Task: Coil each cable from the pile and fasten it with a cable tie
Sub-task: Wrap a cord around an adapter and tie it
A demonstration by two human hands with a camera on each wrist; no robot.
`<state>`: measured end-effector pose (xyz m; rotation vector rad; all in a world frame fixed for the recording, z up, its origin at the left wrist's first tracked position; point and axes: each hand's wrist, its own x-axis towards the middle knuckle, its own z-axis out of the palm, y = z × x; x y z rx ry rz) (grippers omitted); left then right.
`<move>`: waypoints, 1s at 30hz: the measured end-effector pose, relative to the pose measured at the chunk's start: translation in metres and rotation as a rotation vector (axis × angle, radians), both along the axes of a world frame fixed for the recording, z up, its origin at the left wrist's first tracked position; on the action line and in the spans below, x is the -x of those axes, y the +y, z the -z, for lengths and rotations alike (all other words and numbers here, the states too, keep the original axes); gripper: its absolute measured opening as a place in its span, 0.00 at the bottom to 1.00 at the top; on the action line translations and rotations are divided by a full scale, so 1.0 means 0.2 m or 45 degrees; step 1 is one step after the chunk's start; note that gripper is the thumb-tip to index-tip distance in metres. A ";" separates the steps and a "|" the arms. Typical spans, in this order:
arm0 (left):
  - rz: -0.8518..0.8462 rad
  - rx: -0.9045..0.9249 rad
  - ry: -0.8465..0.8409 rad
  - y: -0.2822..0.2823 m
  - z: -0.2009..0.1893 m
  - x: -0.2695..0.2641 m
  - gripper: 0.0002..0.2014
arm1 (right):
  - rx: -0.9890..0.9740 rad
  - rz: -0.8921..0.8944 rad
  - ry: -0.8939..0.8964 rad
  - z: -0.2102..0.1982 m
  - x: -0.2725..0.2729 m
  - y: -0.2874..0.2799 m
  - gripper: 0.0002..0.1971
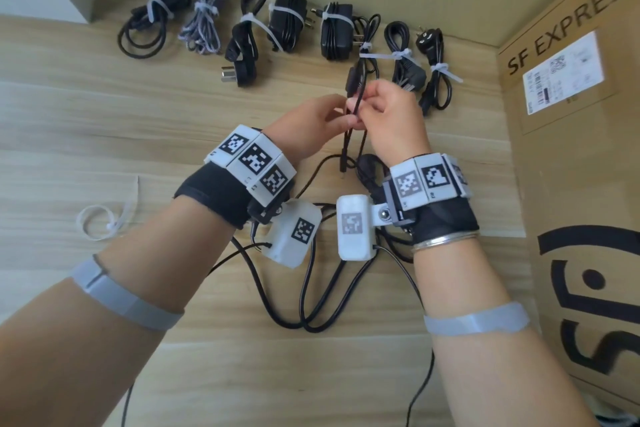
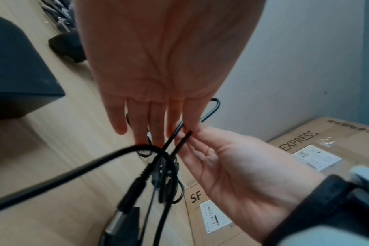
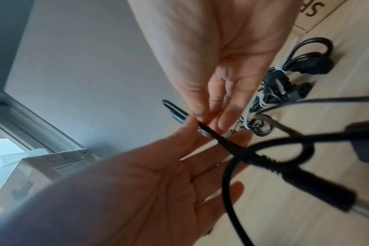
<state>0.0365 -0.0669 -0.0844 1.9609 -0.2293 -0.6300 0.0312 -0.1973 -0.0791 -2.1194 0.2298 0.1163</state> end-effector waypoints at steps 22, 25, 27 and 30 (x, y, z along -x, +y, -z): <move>-0.509 0.821 -0.056 0.19 -0.16 -0.04 0.04 | 0.313 -0.111 0.325 0.04 0.03 0.12 0.35; -0.549 0.786 -0.093 0.21 -0.16 -0.03 0.07 | 0.409 -0.094 0.394 0.08 0.00 0.12 0.24; -0.572 0.619 -0.131 0.22 -0.14 -0.04 0.10 | 0.355 0.020 0.275 0.06 0.00 0.10 0.15; -0.464 0.329 -0.136 0.22 -0.08 -0.04 0.06 | 0.247 0.083 -0.012 -0.02 -0.01 0.07 0.11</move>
